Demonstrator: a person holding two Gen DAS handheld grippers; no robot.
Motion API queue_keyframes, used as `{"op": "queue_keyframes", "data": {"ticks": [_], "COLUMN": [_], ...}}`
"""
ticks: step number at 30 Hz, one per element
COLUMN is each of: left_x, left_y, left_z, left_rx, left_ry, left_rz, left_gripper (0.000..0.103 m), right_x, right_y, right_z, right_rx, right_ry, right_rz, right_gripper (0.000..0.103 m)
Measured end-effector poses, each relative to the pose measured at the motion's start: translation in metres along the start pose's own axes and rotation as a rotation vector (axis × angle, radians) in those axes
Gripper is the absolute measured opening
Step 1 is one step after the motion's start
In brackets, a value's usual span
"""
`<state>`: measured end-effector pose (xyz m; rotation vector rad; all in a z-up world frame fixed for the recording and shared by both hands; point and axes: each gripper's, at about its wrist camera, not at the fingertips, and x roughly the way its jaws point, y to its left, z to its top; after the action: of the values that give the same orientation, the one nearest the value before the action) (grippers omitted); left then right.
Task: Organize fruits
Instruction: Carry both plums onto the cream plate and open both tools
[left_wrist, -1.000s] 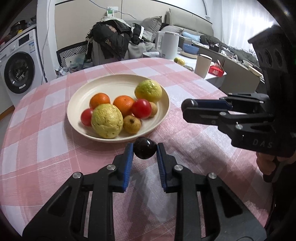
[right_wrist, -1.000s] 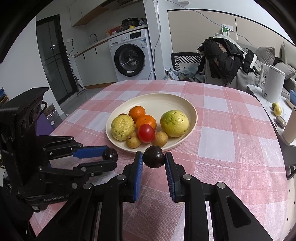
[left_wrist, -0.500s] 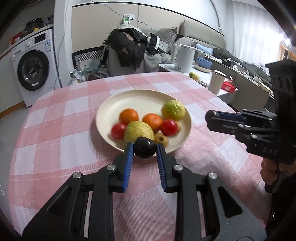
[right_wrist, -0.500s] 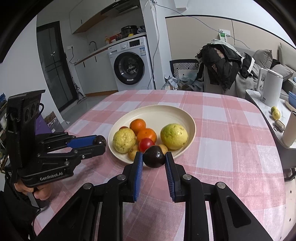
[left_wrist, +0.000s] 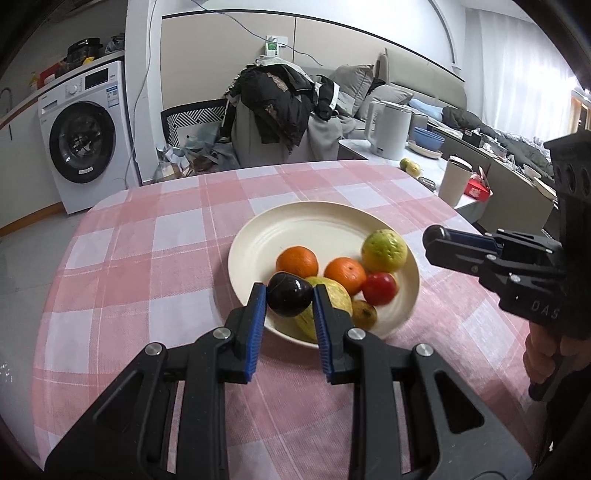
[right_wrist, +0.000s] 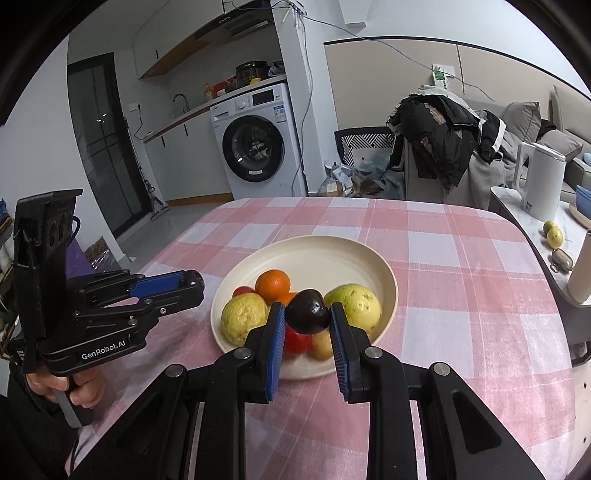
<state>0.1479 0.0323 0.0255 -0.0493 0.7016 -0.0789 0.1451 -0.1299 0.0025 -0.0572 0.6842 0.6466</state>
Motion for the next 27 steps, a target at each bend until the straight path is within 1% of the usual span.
{"op": "queue_keyframes", "data": {"ticks": [6,10,18,19,20,22,23,25,26,27], "left_x": [0.019,0.032,0.051,0.052,0.053,0.054,0.053,0.051,0.049,0.046], "left_y": [0.004,0.004,0.007,0.007,0.007,0.007,0.008,0.008,0.008,0.008], "left_z": [0.010,0.016,0.025,0.024,0.024,0.022,0.021,0.020,0.019,0.017], "left_rx": [-0.014,-0.002,-0.013,-0.015,-0.019,-0.030,-0.034,-0.032,-0.029,-0.028], "left_ry": [0.004,0.014,0.022,0.020,0.017,0.023,0.024,0.016,0.013,0.004], "left_rz": [0.013,0.042,0.049,0.053,0.055,0.044,0.038,0.045,0.051,0.059], "left_gripper": [0.023,0.023,0.023,0.023,0.023,0.023,0.023,0.029,0.040,0.055], "right_x": [0.021,0.036,0.052,0.052,0.051,0.045,0.040,0.033,0.029,0.026], "right_y": [0.003,0.006,0.001,0.001,0.001,0.000,-0.002,-0.004,-0.005,-0.005], "right_z": [0.007,0.009,0.014,0.014,0.014,0.013,0.012,0.011,0.010,0.010], "right_rx": [0.002,-0.001,0.020,0.021,0.018,0.016,0.021,0.027,0.028,0.029], "right_ry": [0.016,0.035,0.052,0.057,0.055,0.039,0.025,0.013,0.011,0.009], "right_rz": [-0.003,-0.011,-0.035,-0.039,-0.045,-0.051,-0.053,-0.066,-0.076,-0.082], "right_gripper": [0.025,0.025,0.026,0.029,0.038,0.051,0.052,0.054,0.059,0.063]}}
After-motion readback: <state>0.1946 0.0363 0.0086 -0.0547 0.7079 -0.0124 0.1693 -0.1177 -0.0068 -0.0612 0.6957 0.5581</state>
